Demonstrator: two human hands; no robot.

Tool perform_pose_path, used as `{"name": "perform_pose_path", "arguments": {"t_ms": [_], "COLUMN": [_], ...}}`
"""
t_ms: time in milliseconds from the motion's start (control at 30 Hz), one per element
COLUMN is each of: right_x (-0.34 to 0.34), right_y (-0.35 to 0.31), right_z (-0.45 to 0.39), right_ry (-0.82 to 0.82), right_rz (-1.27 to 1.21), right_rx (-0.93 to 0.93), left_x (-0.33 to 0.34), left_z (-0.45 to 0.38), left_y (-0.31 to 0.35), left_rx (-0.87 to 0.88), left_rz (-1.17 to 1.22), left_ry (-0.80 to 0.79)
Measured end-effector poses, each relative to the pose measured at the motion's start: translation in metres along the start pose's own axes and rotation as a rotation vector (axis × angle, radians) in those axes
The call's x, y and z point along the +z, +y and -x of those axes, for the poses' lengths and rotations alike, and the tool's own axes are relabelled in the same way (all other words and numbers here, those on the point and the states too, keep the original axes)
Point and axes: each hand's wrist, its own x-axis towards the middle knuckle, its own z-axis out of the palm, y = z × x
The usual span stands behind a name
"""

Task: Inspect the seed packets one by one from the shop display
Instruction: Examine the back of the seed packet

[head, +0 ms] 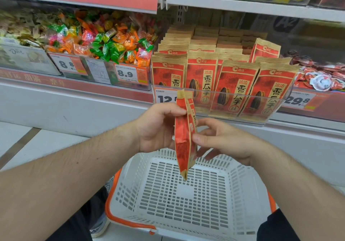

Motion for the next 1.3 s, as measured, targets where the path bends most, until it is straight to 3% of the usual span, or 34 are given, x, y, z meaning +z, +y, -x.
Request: {"name": "perform_pose_path", "arguments": {"t_ms": [167,333,467,567,1067,1300], "right_x": [0.013,0.015,0.006,0.001,0.001,-0.004], "right_y": [0.001,-0.002,-0.004,-0.007,-0.008,-0.005], "right_z": [-0.009,-0.009,-0.007,-0.003,0.002,0.007], "right_ry": [0.085,0.155,0.414,0.491,0.461,0.086], "right_rz": [-0.041,-0.074,-0.122,-0.173,-0.256,-0.026], "right_rx": [-0.082,-0.142,-0.244,-0.321,-0.369,-0.083], "left_x": [0.000,0.002,0.003,0.005,0.002,0.002], "left_z": [0.000,-0.003,-0.001,0.001,0.001,0.000], "left_y": [0.001,-0.001,0.000,-0.001,0.000,0.003], "left_rx": [0.025,0.067,0.102,0.116,0.123,0.084], "left_rz": [0.023,-0.079,-0.167,-0.186,-0.173,0.004], "left_ry": [-0.002,0.122,0.105,0.065,0.014,0.111]}}
